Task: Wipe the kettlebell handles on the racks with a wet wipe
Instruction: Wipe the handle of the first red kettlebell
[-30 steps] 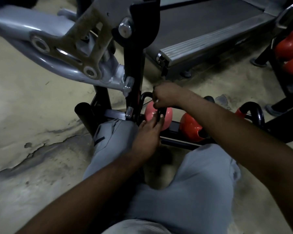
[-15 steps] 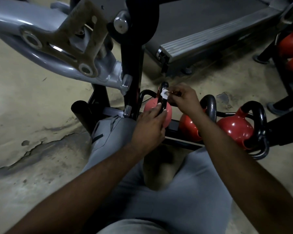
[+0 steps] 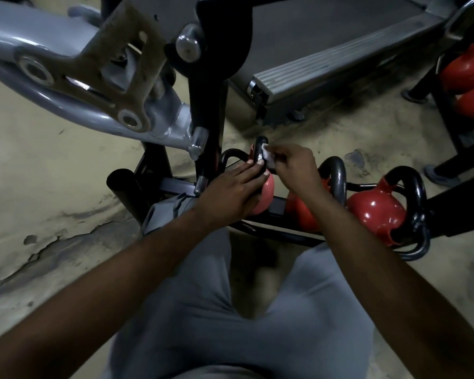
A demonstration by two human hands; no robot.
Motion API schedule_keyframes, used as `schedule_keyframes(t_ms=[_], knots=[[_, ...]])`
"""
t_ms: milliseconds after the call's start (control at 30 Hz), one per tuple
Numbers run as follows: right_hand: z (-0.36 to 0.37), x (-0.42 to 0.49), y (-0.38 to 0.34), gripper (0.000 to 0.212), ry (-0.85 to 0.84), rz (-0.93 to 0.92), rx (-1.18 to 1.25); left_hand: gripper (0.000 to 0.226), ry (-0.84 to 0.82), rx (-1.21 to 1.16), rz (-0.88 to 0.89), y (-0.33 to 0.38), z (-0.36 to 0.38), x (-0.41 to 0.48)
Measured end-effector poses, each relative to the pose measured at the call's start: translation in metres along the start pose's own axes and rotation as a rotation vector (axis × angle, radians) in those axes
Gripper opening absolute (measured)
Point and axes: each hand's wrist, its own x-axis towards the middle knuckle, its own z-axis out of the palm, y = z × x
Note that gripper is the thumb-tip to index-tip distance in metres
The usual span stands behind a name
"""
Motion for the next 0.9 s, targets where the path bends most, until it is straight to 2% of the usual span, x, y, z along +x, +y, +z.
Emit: schedule_keyframes(t_ms=[100, 233, 300, 400, 533, 567, 667, 800, 833, 900], knots=[[0.000, 0.022, 0.005, 0.026, -0.078, -0.003, -0.026, 0.050, 0.034, -0.038, 0.004, -0.001, 0.007, -0.004], [-0.007, 0.029, 0.012, 0.022, -0.204, -0.104, -0.092, 0.048, 0.052, -0.053, 0.032, -0.005, 0.010, -0.005], [-0.009, 0.041, 0.017, 0.021, -0.238, -0.171, -0.127, 0.047, 0.055, -0.055, 0.033, -0.007, 0.011, -0.005], [-0.011, 0.060, 0.016, 0.019, -0.270, -0.173, -0.176, 0.048, 0.041, -0.056, 0.040, -0.009, 0.013, -0.005], [-0.009, 0.071, -0.010, 0.018, -0.474, -0.396, -0.359, 0.049, 0.047, -0.035, 0.039, -0.006, 0.012, -0.005], [-0.007, 0.076, -0.016, 0.021, -0.502, -0.403, -0.421, 0.049, 0.055, -0.027, 0.037, -0.005, 0.012, -0.005], [-0.004, 0.094, -0.028, 0.028, -0.499, -0.183, -0.527, 0.048, 0.061, -0.019, 0.028, -0.004, 0.013, -0.007], [-0.001, 0.094, -0.052, 0.017, -0.787, -0.204, -0.649, 0.047, 0.047, -0.014, 0.036, -0.006, 0.016, -0.006], [-0.003, 0.095, -0.053, 0.017, -0.802, -0.201, -0.628, 0.047, 0.045, -0.010, 0.038, -0.006, 0.016, -0.006], [-0.010, 0.098, -0.044, 0.021, -0.719, -0.135, -0.565, 0.048, 0.045, -0.005, 0.040, -0.006, 0.014, -0.006]])
